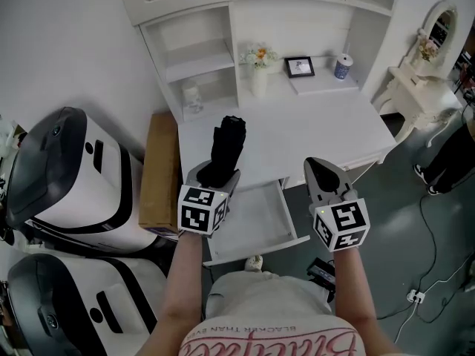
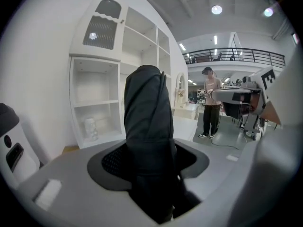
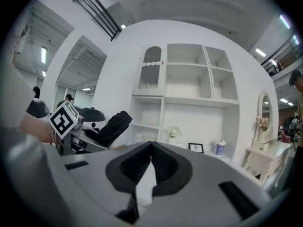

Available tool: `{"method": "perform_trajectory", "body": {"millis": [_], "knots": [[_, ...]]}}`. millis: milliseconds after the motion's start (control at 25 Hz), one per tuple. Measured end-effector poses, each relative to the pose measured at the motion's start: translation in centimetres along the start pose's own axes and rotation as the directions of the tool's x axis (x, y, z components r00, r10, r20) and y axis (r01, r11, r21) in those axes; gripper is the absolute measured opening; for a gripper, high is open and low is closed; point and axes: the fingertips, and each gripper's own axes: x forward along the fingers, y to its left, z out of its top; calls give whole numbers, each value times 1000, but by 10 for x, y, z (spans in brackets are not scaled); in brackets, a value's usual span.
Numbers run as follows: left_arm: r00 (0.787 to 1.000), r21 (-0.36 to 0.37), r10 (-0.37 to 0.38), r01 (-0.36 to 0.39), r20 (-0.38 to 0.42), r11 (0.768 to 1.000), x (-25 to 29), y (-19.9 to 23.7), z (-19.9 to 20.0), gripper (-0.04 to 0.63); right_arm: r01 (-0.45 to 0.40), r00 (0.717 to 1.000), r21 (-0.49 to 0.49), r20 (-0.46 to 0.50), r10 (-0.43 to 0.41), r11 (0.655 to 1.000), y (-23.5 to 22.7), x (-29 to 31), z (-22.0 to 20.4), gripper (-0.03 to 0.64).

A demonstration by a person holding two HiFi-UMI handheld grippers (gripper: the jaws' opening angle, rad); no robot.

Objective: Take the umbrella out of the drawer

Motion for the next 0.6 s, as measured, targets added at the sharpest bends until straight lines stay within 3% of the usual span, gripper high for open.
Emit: {"method": "perform_trajectory", "body": {"millis": [280,600], "knots": [[986,-16,21,-19,163,1000,-24,10,40,262,0,999,-50,52,2,999,6,-1,22,8],[949,14,31,-37,313,999,-53,14,72,262,0,994,-21,107,2,1000,9,-5,40,8]]}}
